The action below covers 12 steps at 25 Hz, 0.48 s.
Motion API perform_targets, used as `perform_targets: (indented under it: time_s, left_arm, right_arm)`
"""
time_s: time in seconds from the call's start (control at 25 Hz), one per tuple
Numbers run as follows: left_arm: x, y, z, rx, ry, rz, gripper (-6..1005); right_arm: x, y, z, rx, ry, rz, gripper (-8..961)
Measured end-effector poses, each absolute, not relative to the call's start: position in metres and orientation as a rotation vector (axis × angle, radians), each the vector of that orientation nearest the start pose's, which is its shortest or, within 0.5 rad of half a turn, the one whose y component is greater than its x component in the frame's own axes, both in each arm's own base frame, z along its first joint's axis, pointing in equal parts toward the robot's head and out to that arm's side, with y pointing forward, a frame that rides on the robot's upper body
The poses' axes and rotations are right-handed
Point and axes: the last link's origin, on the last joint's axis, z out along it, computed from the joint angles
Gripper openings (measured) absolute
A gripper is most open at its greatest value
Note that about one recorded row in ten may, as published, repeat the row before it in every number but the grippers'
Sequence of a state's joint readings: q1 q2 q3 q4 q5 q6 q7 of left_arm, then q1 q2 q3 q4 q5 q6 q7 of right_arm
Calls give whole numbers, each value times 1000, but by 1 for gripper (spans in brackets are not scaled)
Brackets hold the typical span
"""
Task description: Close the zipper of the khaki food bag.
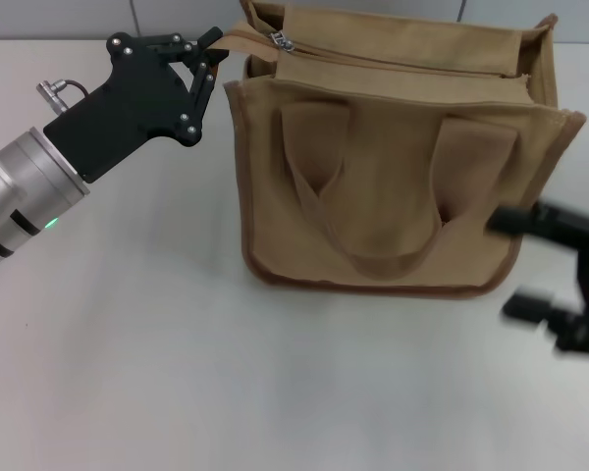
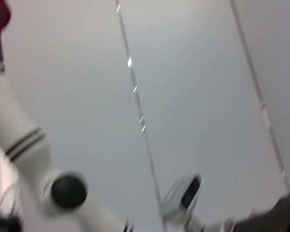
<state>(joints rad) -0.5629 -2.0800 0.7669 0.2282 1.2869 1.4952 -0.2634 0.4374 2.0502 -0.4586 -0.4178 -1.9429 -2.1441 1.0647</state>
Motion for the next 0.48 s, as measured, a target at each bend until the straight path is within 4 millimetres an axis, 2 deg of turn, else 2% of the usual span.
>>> perform_targets:
  time_s: [0.2, 0.48]
  left_arm:
    - [-241, 342, -12, -2089, 215, -894, 16]
    - [-240, 342, -11, -2083, 219, -905, 16]
  right_arm:
    - [245, 258, 46, -2613, 433, 1612, 777]
    - [216, 298, 63, -2717, 647, 1642, 776]
